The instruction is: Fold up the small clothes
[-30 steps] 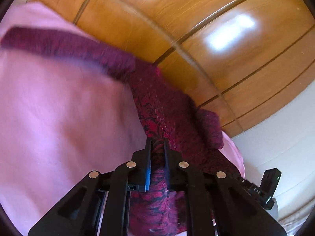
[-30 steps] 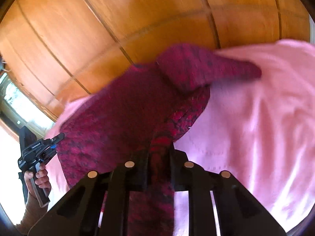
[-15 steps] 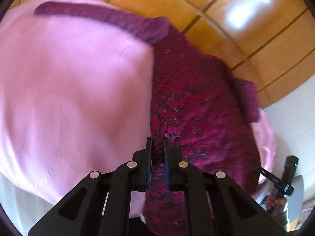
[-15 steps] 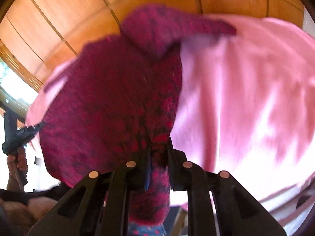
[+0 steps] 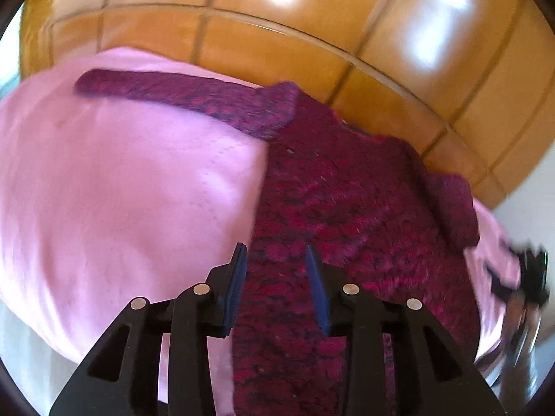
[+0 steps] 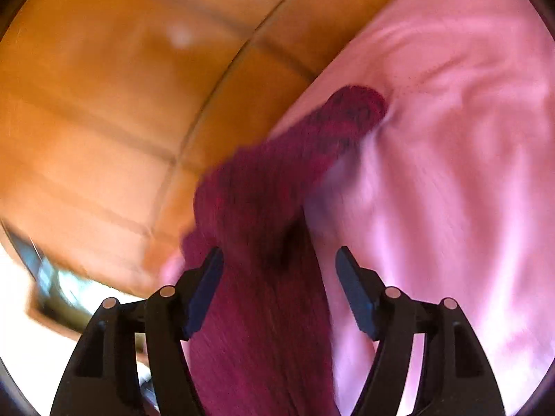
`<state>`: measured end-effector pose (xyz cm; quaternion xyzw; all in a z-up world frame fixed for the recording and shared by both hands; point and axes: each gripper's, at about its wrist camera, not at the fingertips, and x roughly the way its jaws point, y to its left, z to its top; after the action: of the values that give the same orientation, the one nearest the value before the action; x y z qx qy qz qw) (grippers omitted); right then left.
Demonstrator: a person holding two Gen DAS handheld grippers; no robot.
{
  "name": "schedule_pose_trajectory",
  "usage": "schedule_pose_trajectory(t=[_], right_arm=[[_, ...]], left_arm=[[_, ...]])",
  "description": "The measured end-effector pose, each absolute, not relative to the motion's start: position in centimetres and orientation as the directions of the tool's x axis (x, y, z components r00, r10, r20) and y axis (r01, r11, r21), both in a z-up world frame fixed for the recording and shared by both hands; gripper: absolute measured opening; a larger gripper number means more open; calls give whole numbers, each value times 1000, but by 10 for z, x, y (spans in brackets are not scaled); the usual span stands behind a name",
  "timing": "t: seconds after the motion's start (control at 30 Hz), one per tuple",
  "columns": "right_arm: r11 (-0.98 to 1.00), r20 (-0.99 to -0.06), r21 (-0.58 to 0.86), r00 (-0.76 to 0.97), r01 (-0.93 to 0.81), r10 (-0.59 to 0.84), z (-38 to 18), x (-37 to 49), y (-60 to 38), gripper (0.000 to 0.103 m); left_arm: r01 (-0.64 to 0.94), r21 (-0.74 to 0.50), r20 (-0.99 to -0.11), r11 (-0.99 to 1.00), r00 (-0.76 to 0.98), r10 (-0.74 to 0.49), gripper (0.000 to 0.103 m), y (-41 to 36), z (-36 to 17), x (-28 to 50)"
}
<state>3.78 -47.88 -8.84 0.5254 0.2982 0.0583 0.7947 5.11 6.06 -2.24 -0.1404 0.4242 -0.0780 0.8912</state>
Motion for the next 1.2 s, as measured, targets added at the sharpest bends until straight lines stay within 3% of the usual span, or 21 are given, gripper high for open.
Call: schedule_pose_trajectory(t=[0.13, 0.17, 0.2, 0.23, 0.27, 0.3, 0.4, 0.57, 0.67, 0.7, 0.73, 0.77, 0.8, 1.0, 1.1, 1.2], right_arm=[[305, -395, 908, 825, 286, 404, -116, 84, -493, 67], [298, -402, 907, 821, 297, 405, -118, 94, -496, 61], [310, -410, 902, 818, 299, 403, -117, 101, -496, 44], [349, -426, 888, 818, 298, 386, -109, 109, -498, 35], [383, -434, 876, 824, 292, 364, -100, 113, -502, 20], [418, -440, 863, 830, 285, 342, -88, 113, -507, 14], [564, -497, 764, 844, 314, 204, -53, 115, -519, 11], [698, -581, 502, 797, 510, -164, -9, 117, -562, 11], [703, -607, 429, 757, 567, -241, -7, 125, -584, 12], [701, -615, 431, 753, 568, -232, -10, 129, -588, 21], [692, -627, 439, 747, 573, -222, -15, 136, -590, 34], [677, -630, 458, 748, 575, -209, -21, 129, -591, 68], [675, -628, 466, 751, 572, -203, -25, 126, -588, 71], [759, -632, 538, 771, 367, 75, -43, 97, -519, 71], [793, -641, 577, 710, 197, 290, -55, 66, -464, 66], [819, -689, 566, 602, 98, 404, -74, 41, -410, 60]], left_arm=[[45, -306, -768, 951, 578, -275, 33, 44, -36, 47], [41, -313, -776, 949, 565, -281, 33, 43, -40, 48], [39, -318, -781, 947, 556, -285, 33, 41, -43, 49], [36, -317, -787, 948, 548, -284, 33, 40, -46, 48], [33, -311, -791, 950, 545, -278, 33, 40, -47, 49], [33, -303, -794, 952, 544, -271, 33, 39, -49, 48], [23, -278, -804, 960, 542, -246, 33, 41, -49, 50], [-10, -255, -818, 967, 535, -210, 33, 62, -49, 45], [-32, -261, -830, 965, 518, -207, 33, 77, -54, 39], [-35, -268, -832, 963, 512, -213, 33, 79, -55, 39], [-40, -286, -837, 957, 497, -229, 34, 84, -59, 36], [-44, -298, -840, 954, 487, -240, 42, 87, -61, 34], [-50, -310, -839, 949, 485, -248, 47, 90, -62, 32], [-38, -459, -796, 888, 461, -392, 50, 108, -66, 15], [7, -520, -767, 854, 437, -470, 50, 107, -69, 7], [46, -567, -740, 823, 410, -533, 50, 100, -74, 0]])
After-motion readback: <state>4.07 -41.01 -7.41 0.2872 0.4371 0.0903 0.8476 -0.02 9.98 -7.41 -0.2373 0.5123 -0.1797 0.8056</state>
